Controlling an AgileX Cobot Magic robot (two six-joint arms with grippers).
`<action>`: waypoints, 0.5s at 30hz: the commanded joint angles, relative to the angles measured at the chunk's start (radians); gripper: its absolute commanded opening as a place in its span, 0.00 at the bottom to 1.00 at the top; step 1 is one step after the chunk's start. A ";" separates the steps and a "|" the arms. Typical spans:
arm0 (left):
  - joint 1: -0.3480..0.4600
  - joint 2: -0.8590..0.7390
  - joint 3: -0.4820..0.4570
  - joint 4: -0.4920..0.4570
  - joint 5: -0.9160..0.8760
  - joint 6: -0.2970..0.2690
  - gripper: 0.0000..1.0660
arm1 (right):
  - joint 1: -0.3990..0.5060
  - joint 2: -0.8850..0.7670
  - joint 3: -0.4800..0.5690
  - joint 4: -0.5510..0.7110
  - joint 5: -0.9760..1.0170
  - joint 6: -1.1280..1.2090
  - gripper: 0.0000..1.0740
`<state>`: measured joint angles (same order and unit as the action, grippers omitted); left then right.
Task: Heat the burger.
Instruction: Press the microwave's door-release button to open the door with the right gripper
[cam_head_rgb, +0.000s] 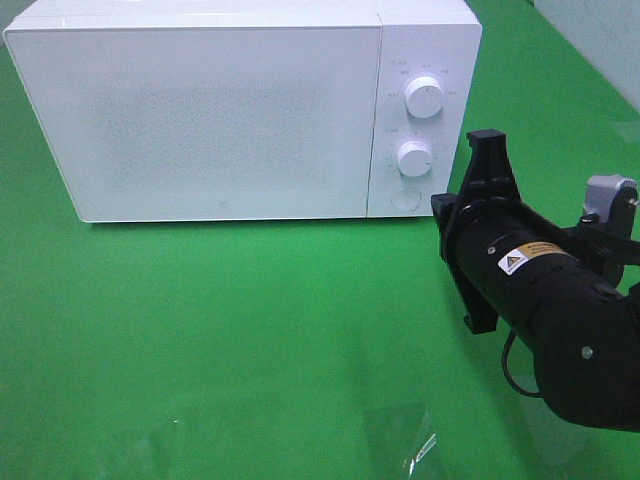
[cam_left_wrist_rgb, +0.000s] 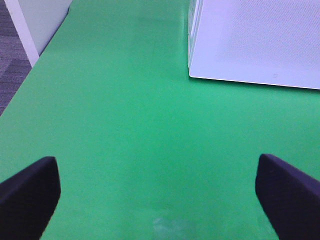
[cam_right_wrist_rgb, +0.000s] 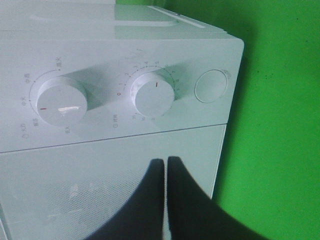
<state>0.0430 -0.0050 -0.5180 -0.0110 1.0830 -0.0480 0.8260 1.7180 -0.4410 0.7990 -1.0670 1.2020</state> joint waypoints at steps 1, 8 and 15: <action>0.002 -0.005 0.000 -0.004 -0.012 -0.005 0.92 | 0.000 0.000 -0.009 -0.003 0.009 0.007 0.00; 0.002 -0.005 0.000 -0.004 -0.012 -0.005 0.92 | 0.000 0.012 -0.009 0.023 0.009 0.008 0.00; 0.002 -0.005 0.000 -0.004 -0.012 -0.005 0.92 | -0.057 0.100 -0.047 -0.068 0.044 0.133 0.00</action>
<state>0.0430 -0.0050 -0.5180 -0.0110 1.0830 -0.0480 0.7890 1.7910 -0.4630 0.7860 -1.0340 1.2850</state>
